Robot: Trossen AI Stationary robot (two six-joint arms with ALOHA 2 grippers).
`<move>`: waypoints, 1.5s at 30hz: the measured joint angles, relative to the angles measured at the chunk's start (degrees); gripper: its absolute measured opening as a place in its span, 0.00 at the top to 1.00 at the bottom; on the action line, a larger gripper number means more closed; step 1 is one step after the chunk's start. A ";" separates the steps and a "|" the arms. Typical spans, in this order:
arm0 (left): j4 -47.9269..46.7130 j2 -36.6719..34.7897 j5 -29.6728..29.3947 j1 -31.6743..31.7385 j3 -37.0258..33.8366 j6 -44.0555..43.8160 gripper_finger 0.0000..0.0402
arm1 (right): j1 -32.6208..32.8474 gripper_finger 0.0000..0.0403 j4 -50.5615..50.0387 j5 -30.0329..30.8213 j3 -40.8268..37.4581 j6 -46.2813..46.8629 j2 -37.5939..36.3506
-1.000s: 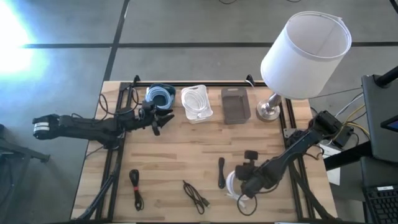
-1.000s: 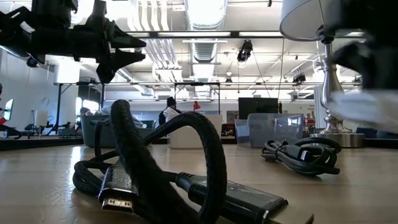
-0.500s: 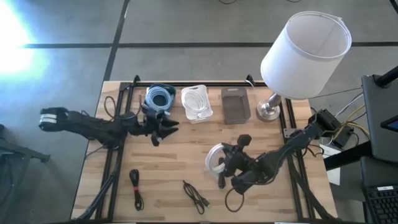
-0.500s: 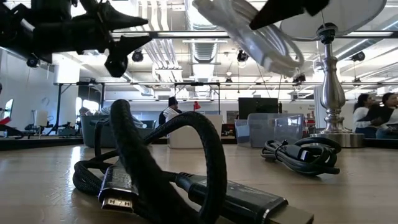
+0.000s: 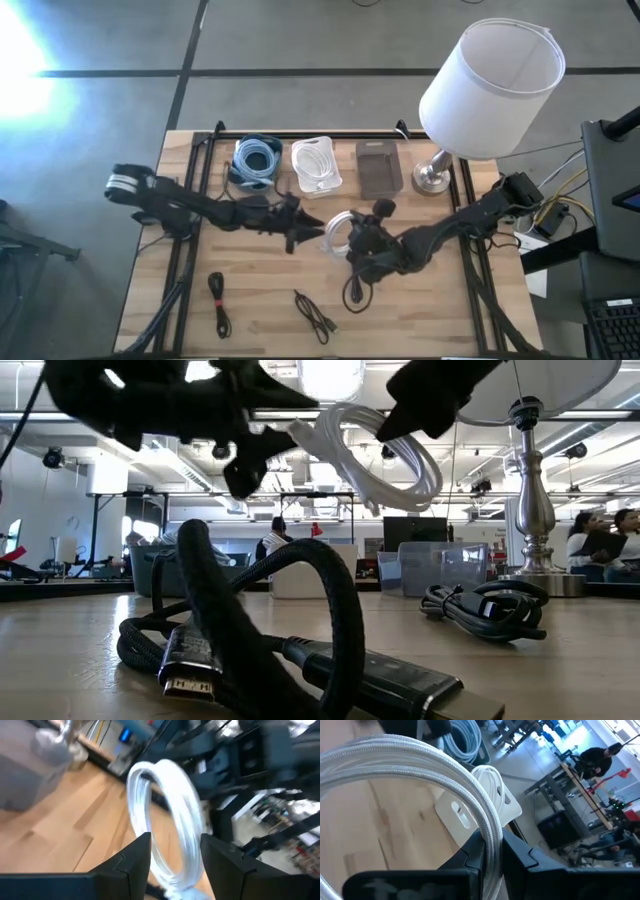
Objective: Pick & Place USB Port
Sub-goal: Put the white HDMI cable into the white bin
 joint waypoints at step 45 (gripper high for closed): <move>-6.72 5.16 -8.20 0.26 5.83 9.66 0.90 | -3.98 0.74 6.25 -5.84 -2.51 3.67 -0.02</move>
